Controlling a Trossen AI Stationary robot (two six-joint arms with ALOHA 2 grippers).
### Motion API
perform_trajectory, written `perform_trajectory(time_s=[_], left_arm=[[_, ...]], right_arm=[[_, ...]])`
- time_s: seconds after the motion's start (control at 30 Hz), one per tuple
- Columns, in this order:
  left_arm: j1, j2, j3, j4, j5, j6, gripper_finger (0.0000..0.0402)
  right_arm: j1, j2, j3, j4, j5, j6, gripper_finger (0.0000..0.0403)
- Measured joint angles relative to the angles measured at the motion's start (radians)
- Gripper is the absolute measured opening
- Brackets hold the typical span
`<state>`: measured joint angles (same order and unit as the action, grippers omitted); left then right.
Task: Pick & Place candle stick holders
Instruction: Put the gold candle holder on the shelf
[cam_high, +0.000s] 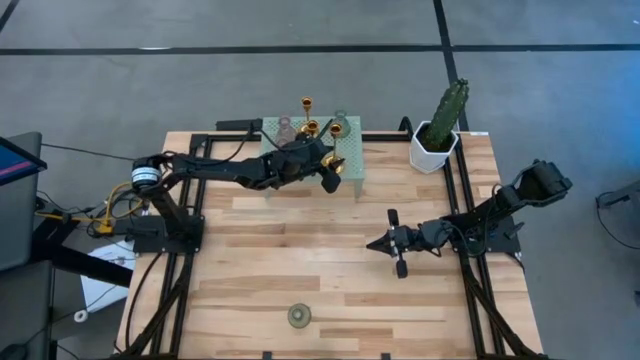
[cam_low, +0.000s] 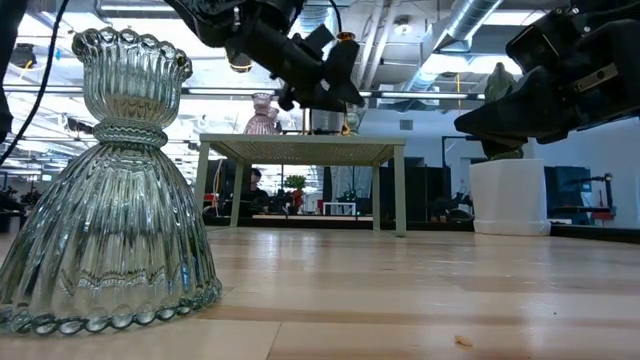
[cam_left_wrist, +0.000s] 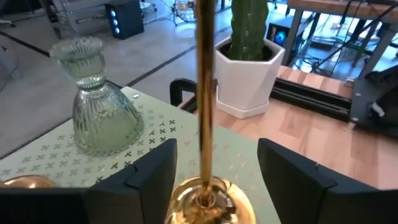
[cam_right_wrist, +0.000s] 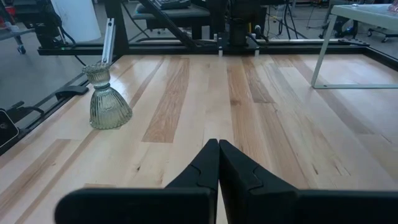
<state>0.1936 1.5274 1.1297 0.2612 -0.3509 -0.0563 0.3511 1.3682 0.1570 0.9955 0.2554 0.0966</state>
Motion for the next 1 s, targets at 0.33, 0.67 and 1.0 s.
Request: perform_trajectory(time_s=[0.33, 0.67, 1.0], left_arm=[[-0.082, -0.095, 0.000, -0.120, -0.028, 0.000, 0.0210], [-0.161, -0.171, 0.000, -0.230, -0.220, 0.057, 0.0192], [-0.240, -0.181, 0.001, -0.298, -0.225, 0.049, 0.0132]], right_arm=[[-0.001, 0.000, 0.000, 0.000, 0.004, -0.001, 0.0000], [0.000, 0.000, 0.000, 0.021, 0.005, 0.000, 0.0000], [-0.055, 0.000, 0.019, 0.053, 0.020, 0.001, 0.0000]])
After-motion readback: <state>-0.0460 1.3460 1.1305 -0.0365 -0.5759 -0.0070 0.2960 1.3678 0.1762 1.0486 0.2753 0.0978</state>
